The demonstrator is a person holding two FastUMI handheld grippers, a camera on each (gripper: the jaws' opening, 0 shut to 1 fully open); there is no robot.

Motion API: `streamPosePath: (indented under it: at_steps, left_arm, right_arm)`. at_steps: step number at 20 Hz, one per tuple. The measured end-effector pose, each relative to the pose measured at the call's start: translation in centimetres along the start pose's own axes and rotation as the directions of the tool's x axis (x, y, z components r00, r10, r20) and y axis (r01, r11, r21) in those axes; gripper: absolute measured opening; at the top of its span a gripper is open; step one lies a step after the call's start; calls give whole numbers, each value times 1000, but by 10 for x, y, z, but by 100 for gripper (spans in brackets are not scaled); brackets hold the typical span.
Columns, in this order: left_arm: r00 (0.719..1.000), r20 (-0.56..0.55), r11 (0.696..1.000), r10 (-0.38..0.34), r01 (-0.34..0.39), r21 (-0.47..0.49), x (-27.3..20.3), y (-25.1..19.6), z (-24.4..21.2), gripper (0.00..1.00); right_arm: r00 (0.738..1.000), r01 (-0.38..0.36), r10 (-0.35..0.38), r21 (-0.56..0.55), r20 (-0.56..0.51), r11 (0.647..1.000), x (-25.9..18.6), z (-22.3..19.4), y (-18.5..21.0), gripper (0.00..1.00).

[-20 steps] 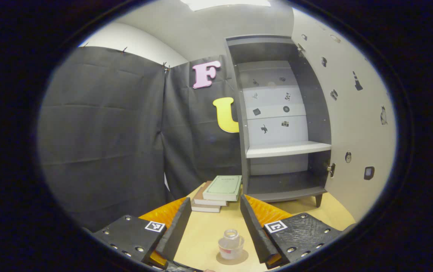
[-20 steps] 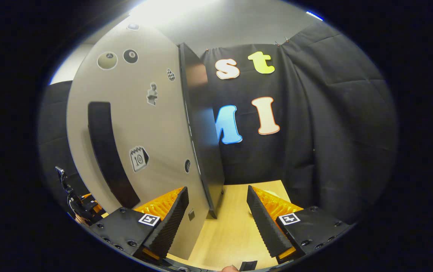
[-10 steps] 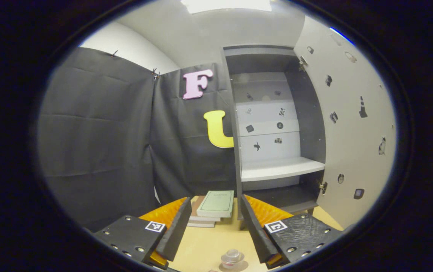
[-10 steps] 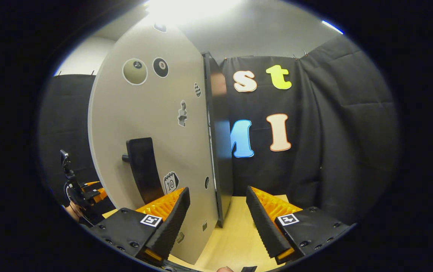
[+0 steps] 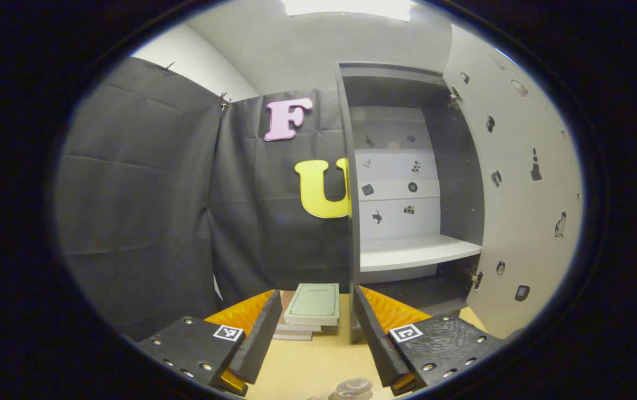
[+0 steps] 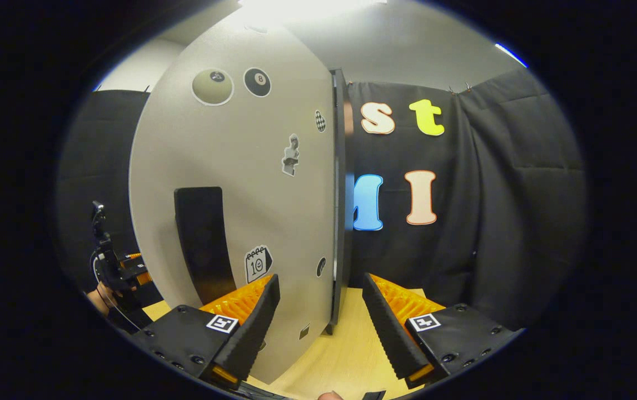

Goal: Open the cabinet door with the right hand, grasp the bottle in the cabinet with the left hand and place it on the coaster, then close the cabinet door with the right hand.

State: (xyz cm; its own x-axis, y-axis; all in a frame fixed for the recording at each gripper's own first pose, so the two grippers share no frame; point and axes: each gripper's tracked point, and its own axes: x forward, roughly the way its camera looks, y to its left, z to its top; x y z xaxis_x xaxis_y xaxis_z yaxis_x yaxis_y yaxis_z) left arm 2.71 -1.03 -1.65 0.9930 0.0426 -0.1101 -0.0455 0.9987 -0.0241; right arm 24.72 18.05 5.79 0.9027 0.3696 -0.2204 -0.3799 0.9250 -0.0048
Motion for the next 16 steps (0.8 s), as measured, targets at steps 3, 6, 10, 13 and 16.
streamPosePath:
  at_steps: [3, 6, 10, 13, 16]
  left_arm:
    - [1000, 1, 1000, 8, -8, -14, 0, 19, -3, 77]
    - [1000, -5, 999, 24, -24, -23, -1, 41, -10, 80]
    - [998, -13, 998, 56, -56, -31, -10, 76, -16, 80]
    - [997, -15, 996, 81, -82, -35, -16, 102, -21, 77]
    - [994, -26, 994, 105, -106, -27, -22, 128, -28, 77]
  right_arm:
    - [999, -39, 39, 19, -12, 999, 9, -2, 22, 95]
    - [998, -58, 58, 11, -7, 998, 21, 4, 39, 95]
    - [996, -87, 87, 16, -3, 996, 37, 6, 65, 95]
    - [994, -106, 106, 23, 5, 994, 51, 9, 84, 96]
    - [993, -119, 118, 34, 17, 992, 66, 11, 104, 95]
